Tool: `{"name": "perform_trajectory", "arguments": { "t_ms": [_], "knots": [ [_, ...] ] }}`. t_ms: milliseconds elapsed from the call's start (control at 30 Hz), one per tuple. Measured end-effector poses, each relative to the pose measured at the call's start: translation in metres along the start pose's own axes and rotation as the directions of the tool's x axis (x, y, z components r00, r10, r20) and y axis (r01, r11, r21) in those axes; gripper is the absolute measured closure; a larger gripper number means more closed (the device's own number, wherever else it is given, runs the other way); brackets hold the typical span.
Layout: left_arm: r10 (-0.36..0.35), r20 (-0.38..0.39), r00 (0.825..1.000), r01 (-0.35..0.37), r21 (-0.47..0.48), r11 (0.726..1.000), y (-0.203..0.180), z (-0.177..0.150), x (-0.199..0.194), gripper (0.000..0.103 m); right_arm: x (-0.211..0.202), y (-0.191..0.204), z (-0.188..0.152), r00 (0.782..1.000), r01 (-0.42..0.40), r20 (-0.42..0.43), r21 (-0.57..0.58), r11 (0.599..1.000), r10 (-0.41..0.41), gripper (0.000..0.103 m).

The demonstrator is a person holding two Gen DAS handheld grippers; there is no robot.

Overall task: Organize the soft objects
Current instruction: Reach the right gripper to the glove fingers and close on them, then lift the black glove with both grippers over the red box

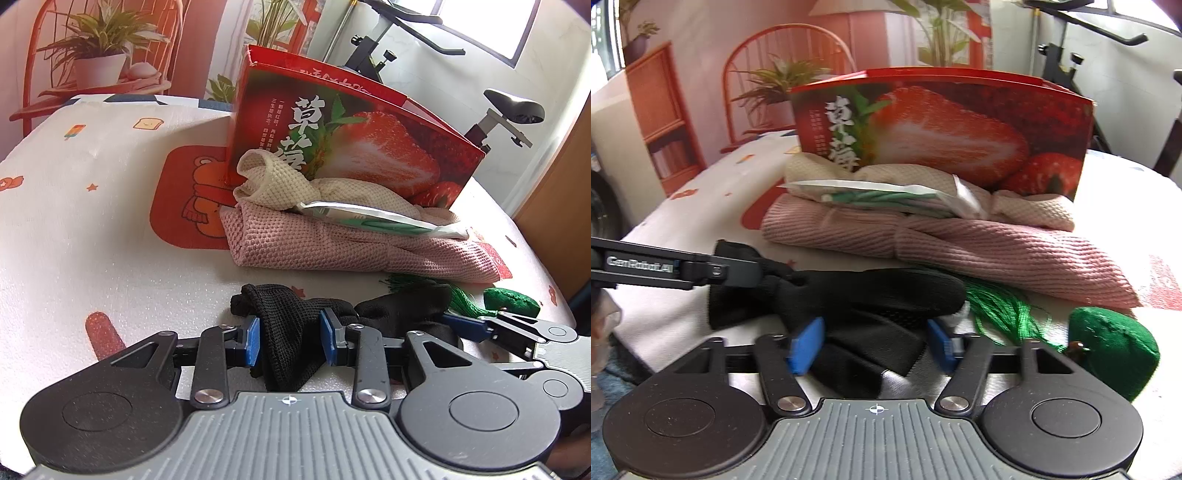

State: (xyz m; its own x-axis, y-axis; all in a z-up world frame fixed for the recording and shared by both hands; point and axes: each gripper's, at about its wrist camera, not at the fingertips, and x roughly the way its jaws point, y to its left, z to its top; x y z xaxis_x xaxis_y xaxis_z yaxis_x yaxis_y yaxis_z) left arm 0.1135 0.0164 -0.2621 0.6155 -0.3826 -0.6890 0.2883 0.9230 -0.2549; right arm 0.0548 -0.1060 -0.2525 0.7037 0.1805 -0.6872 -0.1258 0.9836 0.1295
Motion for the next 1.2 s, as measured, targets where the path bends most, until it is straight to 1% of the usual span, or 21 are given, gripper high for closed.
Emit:
{"name": "perform_trajectory", "arguments": {
  "t_ms": [33,67,167,300,333,367,567,700,967,1200],
  "knots": [
    [0.001,0.001,1.0,-0.001,0.003,1.0,-0.001,0.0,0.0,0.069,0.0,0.001,0.0,1.0,-0.014,-0.003,-0.003,1.0,0.014,0.063],
    [0.0,0.002,1.0,0.0,0.006,1.0,-0.001,0.0,0.0,0.07,0.0,0.002,0.001,1.0,-0.026,-0.003,-0.005,1.0,0.026,0.068],
    [0.001,0.003,1.0,-0.001,0.011,1.0,-0.002,0.0,-0.001,0.071,-0.001,0.005,0.001,0.999,-0.043,-0.003,-0.012,0.999,0.042,0.076],
    [0.003,0.005,1.0,-0.003,0.016,1.0,-0.003,0.0,-0.002,0.073,-0.001,0.005,0.002,0.998,-0.064,-0.003,-0.001,0.998,0.064,0.083],
    [0.001,0.007,1.0,-0.001,0.018,1.0,-0.004,0.0,-0.002,0.074,-0.002,0.005,0.002,0.998,-0.068,-0.002,-0.001,0.998,0.068,0.088],
    [0.0,0.009,1.0,0.0,0.02,1.0,-0.005,0.0,-0.003,0.074,-0.002,0.006,0.002,0.998,-0.069,0.001,-0.002,0.998,0.069,0.09],
    [-0.024,0.017,1.0,0.024,0.029,0.999,-0.008,-0.001,-0.003,0.075,-0.007,0.005,0.003,0.999,-0.042,0.013,0.011,0.999,0.042,0.093],
    [-0.041,0.03,0.999,0.04,0.042,0.998,-0.012,-0.001,-0.006,0.075,-0.013,0.003,0.003,0.999,-0.03,0.035,0.024,0.999,0.029,0.093],
    [-0.051,0.057,0.997,0.049,0.04,0.998,-0.013,0.0,-0.011,0.075,-0.024,0.006,0.005,0.996,-0.016,0.088,-0.007,1.0,0.016,0.093],
    [-0.057,0.07,0.996,0.055,0.038,0.998,-0.012,0.001,-0.013,0.075,-0.029,0.008,0.008,0.993,-0.009,0.115,-0.02,1.0,0.011,0.093]
  ]
}}
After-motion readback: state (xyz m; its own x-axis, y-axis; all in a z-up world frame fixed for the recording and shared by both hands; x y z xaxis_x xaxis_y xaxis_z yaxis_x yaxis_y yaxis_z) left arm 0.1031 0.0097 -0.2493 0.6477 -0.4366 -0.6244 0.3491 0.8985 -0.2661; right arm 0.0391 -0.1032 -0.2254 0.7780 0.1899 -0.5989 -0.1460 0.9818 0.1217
